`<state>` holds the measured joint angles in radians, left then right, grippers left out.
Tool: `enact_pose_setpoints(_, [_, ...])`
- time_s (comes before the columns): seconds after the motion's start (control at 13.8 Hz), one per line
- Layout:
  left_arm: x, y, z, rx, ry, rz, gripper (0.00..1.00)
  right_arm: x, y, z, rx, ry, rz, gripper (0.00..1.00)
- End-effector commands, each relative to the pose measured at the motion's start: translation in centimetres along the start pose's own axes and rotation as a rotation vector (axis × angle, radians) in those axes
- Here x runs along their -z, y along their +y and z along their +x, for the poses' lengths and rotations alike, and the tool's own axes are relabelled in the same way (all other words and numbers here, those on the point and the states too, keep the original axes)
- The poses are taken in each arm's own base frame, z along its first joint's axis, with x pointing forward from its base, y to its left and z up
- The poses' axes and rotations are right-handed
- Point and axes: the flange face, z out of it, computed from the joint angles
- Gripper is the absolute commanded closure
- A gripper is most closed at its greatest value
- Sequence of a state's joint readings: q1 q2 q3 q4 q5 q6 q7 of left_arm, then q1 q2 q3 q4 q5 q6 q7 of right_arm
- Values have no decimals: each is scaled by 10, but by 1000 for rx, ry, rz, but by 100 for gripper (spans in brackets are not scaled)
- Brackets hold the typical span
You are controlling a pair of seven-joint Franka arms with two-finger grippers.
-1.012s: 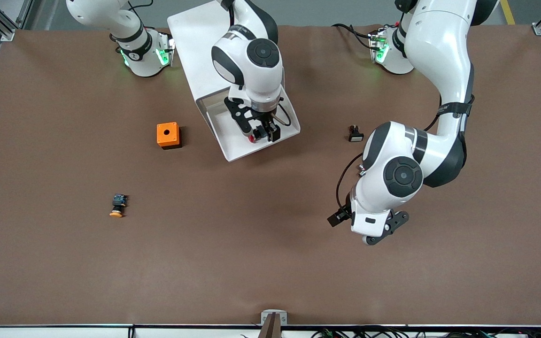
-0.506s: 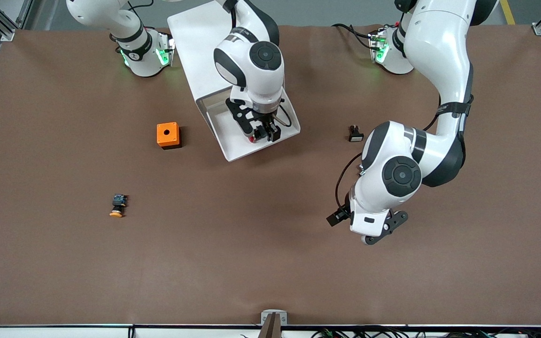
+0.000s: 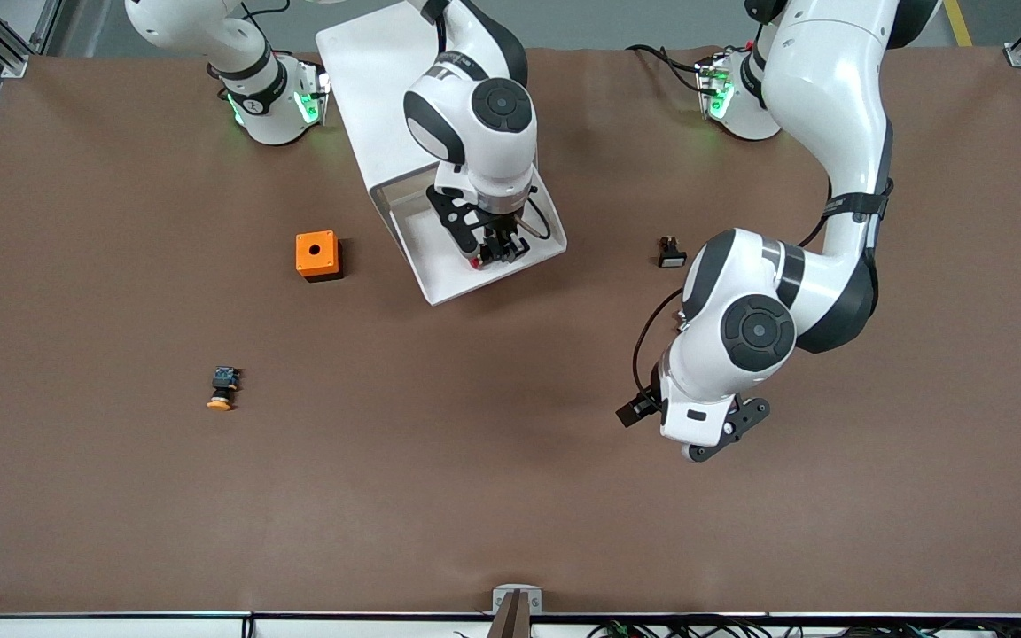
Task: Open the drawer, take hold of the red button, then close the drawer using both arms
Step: 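Lower the right gripper into the drawer and grasp the red button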
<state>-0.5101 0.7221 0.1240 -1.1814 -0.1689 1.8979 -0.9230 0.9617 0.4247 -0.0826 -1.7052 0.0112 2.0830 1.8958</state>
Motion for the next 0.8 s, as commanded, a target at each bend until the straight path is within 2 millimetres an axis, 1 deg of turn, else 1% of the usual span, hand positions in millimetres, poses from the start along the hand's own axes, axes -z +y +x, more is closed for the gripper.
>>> enact_pose_setpoints(0.0, [-1,2,-7,-21,15,11,1,5,-4,-4,1,7,4,98])
enact_pose_setpoints(0.14, [-8,4,-13,-29,5,18,1,19,-11,3,-11,4,11,100])
enact_pose_setpoints(0.22, [-8,8,-20,-40,-3,13,1,28,-13,9,14,8,-11,100])
enact_pose_setpoints(0.43, [-13,24,-48,-83,-38,1,1,60,-22,45,74,-9,-89,100])
enact_pose_setpoints(0.51, [-14,28,-55,-93,-45,-2,1,64,-23,53,103,-19,-101,100])
enact_pose_setpoints(0.72, [-22,42,-85,-138,-61,5,1,85,-22,80,216,-35,-108,100])
